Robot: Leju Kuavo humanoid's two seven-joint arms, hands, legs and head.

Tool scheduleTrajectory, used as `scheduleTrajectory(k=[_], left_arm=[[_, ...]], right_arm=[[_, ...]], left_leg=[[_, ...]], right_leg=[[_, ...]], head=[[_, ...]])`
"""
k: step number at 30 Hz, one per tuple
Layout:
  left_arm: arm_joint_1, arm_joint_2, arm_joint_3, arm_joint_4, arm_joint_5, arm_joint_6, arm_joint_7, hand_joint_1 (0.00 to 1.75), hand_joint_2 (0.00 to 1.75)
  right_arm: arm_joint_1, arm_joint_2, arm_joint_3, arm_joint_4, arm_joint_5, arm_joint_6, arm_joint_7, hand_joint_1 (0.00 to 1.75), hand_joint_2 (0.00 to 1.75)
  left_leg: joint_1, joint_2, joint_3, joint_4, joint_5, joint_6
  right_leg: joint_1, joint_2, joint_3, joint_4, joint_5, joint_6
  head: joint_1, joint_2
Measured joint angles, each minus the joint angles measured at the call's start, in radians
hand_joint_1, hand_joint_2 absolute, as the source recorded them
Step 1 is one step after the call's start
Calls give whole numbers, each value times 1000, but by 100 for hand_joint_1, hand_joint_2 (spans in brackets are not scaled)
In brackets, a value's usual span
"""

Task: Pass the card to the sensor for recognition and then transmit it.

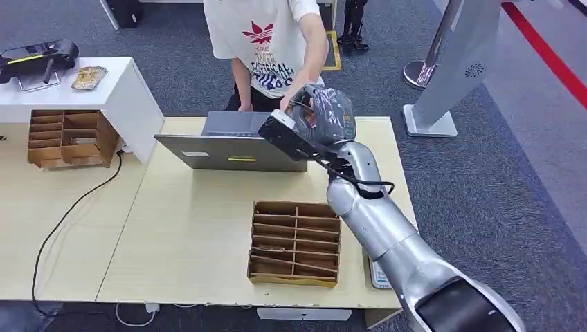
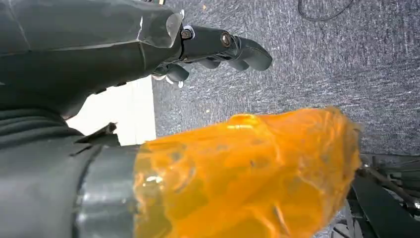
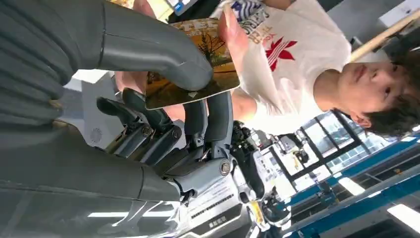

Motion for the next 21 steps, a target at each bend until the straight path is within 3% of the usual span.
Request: scheduleTrajectory(k=[6, 7, 8, 12, 13, 16, 21], left_arm=[[-5, 0, -18, 0, -19, -5, 10, 0, 0], [-6, 0, -20, 0, -21, -7, 11, 0, 0], [-7, 0, -21, 0, -22, -7, 11, 0, 0], [-11, 0, -26, 0, -18, -7, 11, 0, 0], [-11, 0, -26, 0, -12, -7, 11, 0, 0], [-9, 0, -26, 0, 3, -3, 4, 0, 0], [-4, 0, -26, 0, 18, 8, -6, 0, 0]], right_arm=[[-47, 3, -13, 95, 131, -59, 34, 175, 175], [-55, 3, -19, 113, 150, -65, 34, 80, 175], [-61, 3, -27, 129, 167, -69, 34, 0, 175], [-68, 6, -49, 170, 181, -70, 28, 0, 175], [-67, 8, -57, 174, 162, -71, 6, 0, 0], [-43, 17, -88, 153, 100, -71, -59, 0, 0], [38, 26, -117, 34, 18, -69, -98, 0, 0]], left_leg=[[0, 0, 0, 0, 0, 0], [0, 0, 0, 0, 0, 0], [0, 0, 0, 0, 0, 0], [0, 0, 0, 0, 0, 0], [0, 0, 0, 0, 0, 0], [0, 0, 0, 0, 0, 0], [0, 0, 0, 0, 0, 0]], right_leg=[[0, 0, 0, 0, 0, 0], [0, 0, 0, 0, 0, 0], [0, 0, 0, 0, 0, 0], [0, 0, 0, 0, 0, 0], [0, 0, 0, 0, 0, 0], [0, 0, 0, 0, 0, 0], [0, 0, 0, 0, 0, 0]], head=[[0, 0], [0, 0], [0, 0], [0, 0], [0, 0], [0, 0], [0, 0]])
